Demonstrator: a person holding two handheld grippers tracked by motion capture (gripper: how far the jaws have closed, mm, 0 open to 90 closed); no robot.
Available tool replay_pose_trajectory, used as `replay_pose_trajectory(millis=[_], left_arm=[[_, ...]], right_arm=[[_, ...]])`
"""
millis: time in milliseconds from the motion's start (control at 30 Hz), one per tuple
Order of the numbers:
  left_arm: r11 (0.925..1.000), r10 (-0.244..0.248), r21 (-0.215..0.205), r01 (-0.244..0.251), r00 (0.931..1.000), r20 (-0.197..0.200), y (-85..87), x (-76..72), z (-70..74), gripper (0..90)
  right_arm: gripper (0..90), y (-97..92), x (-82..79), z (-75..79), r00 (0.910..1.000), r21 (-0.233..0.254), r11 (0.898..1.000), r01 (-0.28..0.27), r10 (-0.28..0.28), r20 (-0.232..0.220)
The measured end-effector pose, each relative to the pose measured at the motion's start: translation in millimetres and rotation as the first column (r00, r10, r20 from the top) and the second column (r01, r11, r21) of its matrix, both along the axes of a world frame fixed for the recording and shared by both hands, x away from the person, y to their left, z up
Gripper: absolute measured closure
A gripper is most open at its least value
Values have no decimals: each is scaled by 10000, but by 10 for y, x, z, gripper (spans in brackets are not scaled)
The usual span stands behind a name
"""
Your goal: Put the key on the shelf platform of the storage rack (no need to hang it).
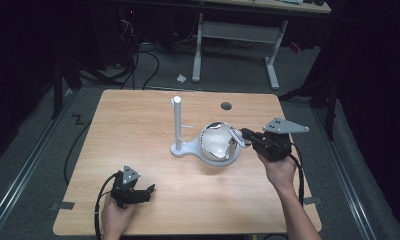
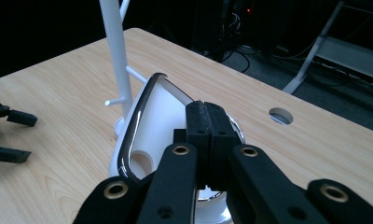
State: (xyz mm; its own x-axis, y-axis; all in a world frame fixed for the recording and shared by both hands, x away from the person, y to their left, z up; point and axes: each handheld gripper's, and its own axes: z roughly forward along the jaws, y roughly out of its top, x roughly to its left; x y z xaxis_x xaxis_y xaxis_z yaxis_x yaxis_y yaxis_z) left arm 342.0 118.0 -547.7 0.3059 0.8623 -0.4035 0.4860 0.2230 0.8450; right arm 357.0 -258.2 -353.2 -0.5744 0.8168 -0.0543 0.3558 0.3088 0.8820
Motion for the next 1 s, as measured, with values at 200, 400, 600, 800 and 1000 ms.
replay_pose_trajectory(millis=[200,400,600,800,1000], left_arm=[[9997,-221,67,221,9998,13,-13,-13,-5,158],[9998,-206,62,206,9998,-1,-14,-9,-4,158],[9998,-210,70,210,9998,-3,-13,-9,-4,158],[9998,-208,67,208,9998,-3,-13,-9,-4,158],[9998,-207,68,207,9998,-4,-13,-9,-4,158]], right_arm=[[900,55,84,-9,10000,-124,9999,50,-50,24],[900,78,225,-103,9998,-233,9995,207,-208,-58],[900,99,289,-158,9997,-322,9992,235,-235,18],[900,50,328,-118,9992,-159,9991,397,-396,35],[900,31,345,-100,9990,-187,9989,438,-437,26]])
